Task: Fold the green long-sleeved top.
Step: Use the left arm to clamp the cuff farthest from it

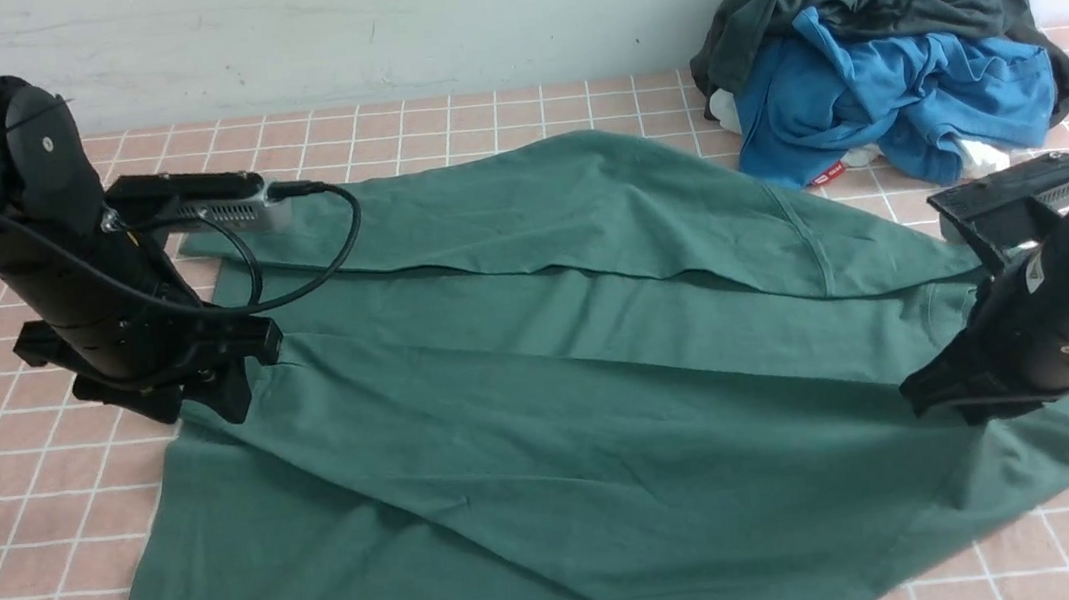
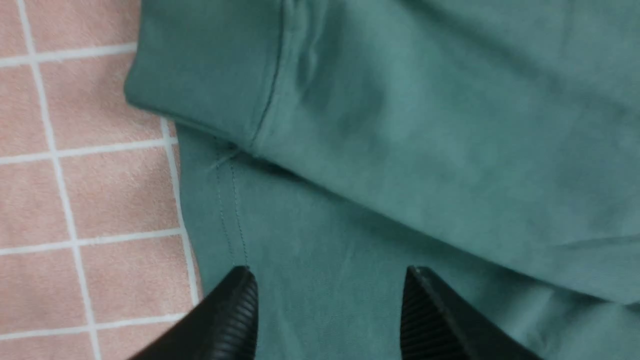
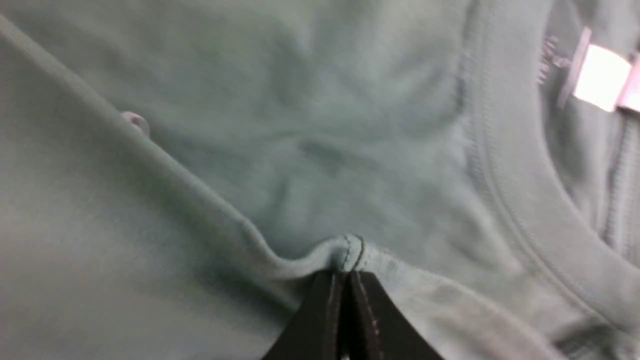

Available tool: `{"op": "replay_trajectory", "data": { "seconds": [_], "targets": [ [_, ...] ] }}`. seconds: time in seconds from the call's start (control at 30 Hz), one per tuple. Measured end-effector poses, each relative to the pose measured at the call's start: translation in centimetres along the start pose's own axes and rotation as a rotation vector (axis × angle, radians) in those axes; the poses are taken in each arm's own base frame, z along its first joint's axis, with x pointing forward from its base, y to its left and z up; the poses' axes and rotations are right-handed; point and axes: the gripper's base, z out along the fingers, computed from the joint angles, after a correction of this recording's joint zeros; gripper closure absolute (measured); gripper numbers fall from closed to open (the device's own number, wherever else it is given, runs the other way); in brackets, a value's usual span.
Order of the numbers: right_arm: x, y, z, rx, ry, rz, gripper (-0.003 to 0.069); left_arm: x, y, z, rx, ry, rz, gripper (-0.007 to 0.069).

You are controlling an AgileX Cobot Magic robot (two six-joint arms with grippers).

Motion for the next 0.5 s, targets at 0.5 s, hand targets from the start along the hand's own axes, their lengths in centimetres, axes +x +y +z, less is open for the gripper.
{"op": "replay_trajectory", "data": {
  "seconds": [0.5],
  "targets": [
    [-0.5, -0.1, -0.1, 0.012, -0.042, 0.071, 0.0446, -9.1, 2.4, 1.6, -0.017, -0.249, -0.128, 0.0235]
  ]
}}
